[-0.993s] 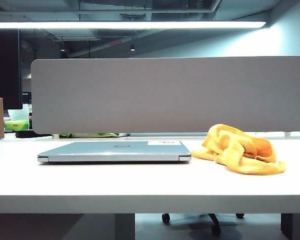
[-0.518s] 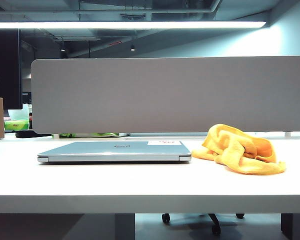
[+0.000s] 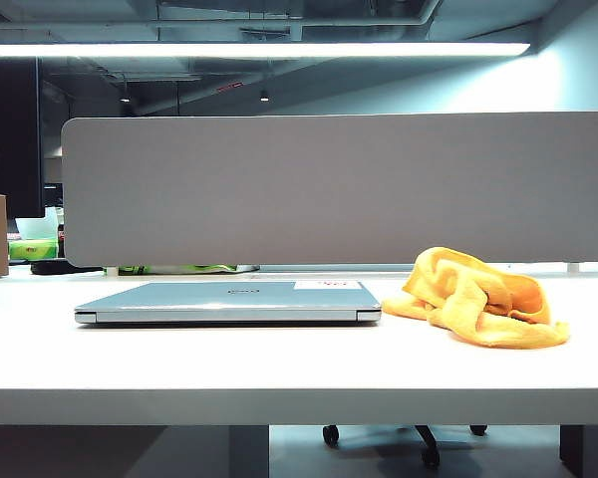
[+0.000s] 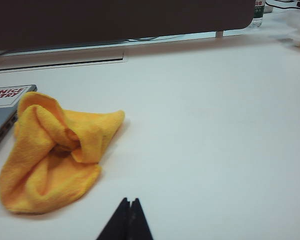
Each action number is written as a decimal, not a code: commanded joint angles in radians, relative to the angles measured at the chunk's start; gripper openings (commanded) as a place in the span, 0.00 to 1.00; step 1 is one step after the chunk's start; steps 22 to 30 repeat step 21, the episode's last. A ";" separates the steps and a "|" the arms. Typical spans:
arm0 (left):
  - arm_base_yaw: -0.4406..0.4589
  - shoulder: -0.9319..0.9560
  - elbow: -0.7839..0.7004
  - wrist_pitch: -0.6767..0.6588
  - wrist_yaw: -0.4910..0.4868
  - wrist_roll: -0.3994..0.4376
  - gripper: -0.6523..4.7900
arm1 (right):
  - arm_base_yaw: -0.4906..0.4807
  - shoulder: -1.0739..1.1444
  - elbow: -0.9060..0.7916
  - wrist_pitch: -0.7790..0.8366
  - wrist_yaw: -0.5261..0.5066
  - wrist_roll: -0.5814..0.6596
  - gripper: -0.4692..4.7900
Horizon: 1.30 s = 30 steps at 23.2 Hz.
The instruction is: Pick up the rag and use it to wipe the water off the lid of the laptop on the table.
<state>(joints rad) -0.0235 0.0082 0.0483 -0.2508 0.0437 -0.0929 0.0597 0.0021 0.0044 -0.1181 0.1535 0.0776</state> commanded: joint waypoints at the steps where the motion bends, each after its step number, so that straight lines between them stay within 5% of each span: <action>1: -0.001 0.001 0.000 0.008 0.002 0.007 0.15 | -0.023 -0.002 -0.003 0.018 -0.109 -0.028 0.08; 5: -0.001 0.001 0.000 0.005 0.003 0.007 0.15 | -0.023 -0.002 -0.003 -0.008 -0.206 -0.025 0.08; 30: -0.001 0.001 0.000 0.004 0.002 0.007 0.15 | -0.023 -0.002 -0.003 -0.042 -0.208 -0.026 0.08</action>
